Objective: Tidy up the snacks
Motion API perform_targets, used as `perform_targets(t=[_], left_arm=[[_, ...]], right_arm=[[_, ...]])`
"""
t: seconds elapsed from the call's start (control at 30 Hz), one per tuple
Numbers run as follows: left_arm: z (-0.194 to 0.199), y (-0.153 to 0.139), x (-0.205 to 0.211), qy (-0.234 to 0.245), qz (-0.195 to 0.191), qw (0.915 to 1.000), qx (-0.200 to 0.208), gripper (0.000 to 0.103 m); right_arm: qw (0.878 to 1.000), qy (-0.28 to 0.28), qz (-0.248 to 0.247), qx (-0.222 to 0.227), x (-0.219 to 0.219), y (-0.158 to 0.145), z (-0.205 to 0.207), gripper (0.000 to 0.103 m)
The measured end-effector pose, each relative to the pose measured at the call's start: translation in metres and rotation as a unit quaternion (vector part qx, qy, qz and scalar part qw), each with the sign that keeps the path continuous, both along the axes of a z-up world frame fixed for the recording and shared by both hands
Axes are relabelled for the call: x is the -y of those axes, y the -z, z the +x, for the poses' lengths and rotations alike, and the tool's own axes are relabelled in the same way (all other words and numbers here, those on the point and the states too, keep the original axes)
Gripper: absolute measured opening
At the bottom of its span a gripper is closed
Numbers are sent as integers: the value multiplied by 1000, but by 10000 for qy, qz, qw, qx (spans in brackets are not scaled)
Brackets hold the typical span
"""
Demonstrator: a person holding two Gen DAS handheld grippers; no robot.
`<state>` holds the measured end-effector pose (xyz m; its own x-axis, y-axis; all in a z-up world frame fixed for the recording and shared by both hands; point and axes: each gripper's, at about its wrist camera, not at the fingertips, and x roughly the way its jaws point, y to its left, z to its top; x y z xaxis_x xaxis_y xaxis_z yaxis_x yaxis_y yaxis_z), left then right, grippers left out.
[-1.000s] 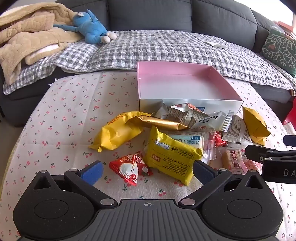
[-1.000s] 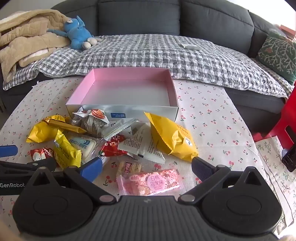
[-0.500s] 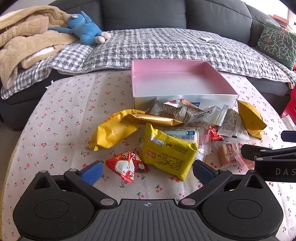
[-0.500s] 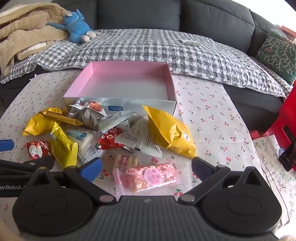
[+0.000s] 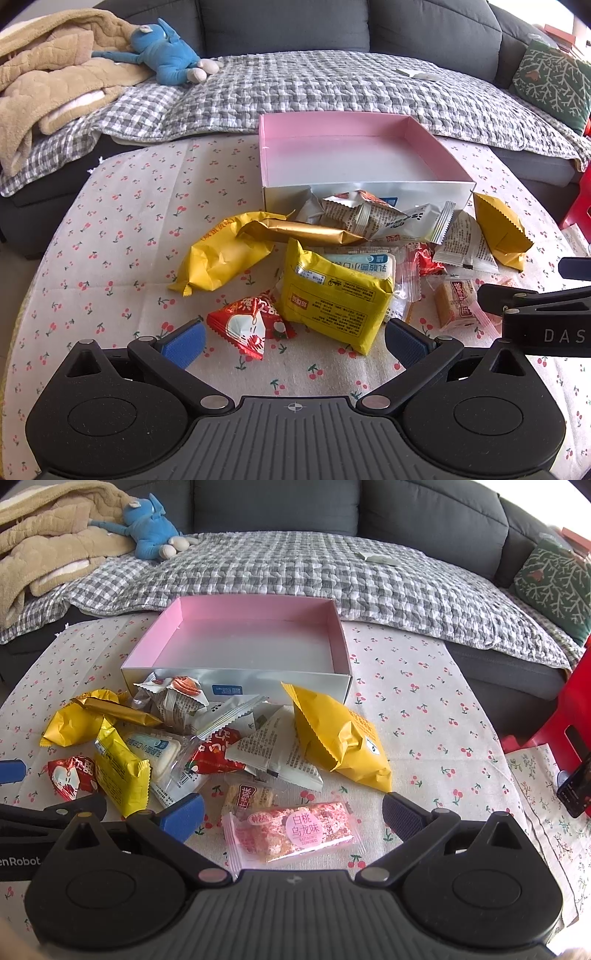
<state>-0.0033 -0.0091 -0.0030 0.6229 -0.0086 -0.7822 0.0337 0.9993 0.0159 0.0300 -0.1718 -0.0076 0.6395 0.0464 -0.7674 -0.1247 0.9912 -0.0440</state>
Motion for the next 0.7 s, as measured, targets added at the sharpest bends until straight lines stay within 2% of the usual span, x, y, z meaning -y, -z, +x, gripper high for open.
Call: perform_targets(t=[0.7], left_arm=[[0,1,0,-11,-2,10000,-8,103]], right_arm=[[10000,-27,-26,-13,0,1,0,103]])
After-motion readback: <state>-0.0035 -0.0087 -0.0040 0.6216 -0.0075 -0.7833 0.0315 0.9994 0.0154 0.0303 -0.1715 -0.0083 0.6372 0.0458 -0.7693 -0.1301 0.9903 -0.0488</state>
